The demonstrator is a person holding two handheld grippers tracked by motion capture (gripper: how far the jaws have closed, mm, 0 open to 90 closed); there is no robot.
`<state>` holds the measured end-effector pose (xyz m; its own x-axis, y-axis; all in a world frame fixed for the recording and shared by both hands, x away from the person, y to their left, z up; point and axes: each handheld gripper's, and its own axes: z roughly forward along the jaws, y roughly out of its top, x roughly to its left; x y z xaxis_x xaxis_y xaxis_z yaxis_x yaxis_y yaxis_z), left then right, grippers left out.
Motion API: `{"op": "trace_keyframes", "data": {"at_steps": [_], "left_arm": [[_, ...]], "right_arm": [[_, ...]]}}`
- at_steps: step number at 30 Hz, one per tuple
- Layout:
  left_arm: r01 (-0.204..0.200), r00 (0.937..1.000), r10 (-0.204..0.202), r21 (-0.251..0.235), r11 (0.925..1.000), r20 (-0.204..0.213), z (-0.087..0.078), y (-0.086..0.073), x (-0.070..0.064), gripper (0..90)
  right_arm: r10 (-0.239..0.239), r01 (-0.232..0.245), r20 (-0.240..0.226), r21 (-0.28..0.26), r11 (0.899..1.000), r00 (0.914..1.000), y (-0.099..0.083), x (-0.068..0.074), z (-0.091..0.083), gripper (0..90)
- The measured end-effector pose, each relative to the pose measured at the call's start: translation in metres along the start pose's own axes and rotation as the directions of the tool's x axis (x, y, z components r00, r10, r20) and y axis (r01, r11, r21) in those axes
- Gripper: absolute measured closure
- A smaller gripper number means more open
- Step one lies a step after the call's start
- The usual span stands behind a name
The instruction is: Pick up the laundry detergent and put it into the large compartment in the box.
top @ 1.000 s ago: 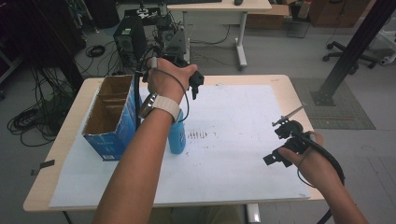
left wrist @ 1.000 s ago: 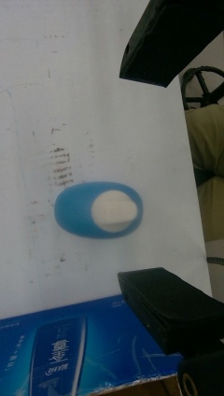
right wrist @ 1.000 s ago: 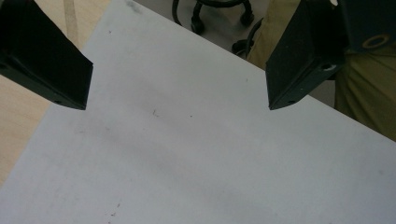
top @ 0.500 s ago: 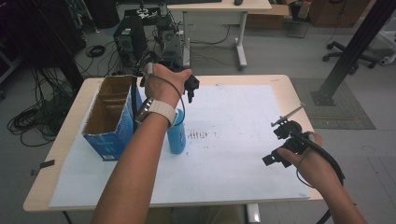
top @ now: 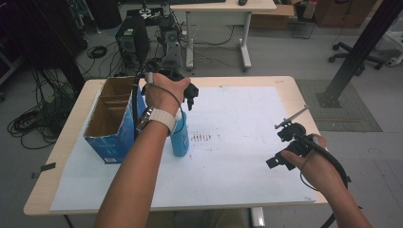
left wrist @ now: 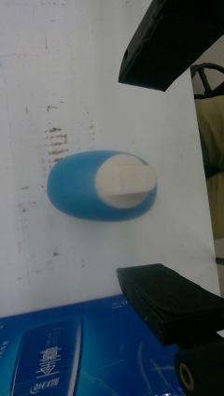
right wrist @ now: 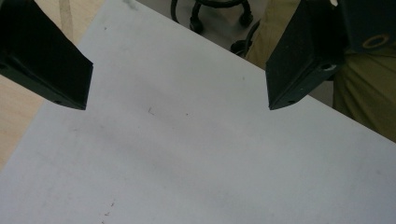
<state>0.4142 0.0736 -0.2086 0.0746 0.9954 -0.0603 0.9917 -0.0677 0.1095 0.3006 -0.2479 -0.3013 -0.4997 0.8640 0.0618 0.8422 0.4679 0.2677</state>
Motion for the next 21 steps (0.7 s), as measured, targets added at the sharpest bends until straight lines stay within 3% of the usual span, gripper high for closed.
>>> {"op": "trace_keyframes", "data": {"at_steps": [21], "left_arm": [[-0.001, 1.0000, 0.001, 0.021, 0.9998, 0.009, 0.032, 0.001, 0.000, 7.8]], "right_arm": [[0.010, -0.010, -0.012, 0.005, 1.000, 0.9999, -0.003, -0.002, 0.004, 7.7]]}}
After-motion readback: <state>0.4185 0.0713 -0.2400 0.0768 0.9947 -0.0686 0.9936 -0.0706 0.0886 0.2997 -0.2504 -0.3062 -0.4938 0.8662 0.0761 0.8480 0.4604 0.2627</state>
